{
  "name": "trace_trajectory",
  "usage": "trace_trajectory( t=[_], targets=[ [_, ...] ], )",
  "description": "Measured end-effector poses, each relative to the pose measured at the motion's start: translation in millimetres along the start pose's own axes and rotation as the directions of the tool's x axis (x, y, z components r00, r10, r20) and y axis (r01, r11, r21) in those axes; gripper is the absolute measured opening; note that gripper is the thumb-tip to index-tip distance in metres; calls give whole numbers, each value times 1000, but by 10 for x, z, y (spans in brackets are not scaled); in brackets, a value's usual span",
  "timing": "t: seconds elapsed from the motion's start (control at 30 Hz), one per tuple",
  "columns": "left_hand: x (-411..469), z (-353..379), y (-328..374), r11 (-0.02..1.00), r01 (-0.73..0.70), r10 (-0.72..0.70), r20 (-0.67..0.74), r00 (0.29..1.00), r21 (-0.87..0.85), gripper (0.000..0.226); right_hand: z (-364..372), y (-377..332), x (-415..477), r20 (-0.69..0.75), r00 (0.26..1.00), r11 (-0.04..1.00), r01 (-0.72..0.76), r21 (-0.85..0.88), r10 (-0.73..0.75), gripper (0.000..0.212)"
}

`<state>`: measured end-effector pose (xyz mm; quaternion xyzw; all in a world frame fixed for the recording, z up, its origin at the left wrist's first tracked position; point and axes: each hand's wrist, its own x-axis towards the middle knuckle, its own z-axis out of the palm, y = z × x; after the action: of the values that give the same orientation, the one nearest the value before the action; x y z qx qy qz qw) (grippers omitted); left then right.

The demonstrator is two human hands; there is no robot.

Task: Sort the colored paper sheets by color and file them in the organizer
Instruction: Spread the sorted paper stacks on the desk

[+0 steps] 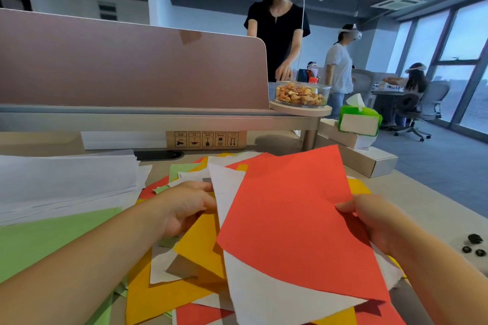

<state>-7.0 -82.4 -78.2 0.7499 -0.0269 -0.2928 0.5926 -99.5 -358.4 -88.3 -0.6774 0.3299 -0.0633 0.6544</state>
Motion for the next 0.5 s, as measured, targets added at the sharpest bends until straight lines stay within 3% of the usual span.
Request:
trace_trajectory(
  t=[0.27, 0.37, 0.5],
  targets=[
    [-11, -5, 41, 998, 59, -54, -117, 992, 38, 8, 29, 10, -38, 90, 996, 1000, -10, -21, 12, 10],
    [48, -23, 23, 993, 46, -27, -167, 986, 110, 13, 25, 29, -67, 140, 990, 995, -22, -101, 36, 16],
    [109, -75, -18, 996, 67, -53, -216, 975, 57, 30, -7, 8, -54, 108, 993, 994, -31, -101, 42, 21]
  ],
)
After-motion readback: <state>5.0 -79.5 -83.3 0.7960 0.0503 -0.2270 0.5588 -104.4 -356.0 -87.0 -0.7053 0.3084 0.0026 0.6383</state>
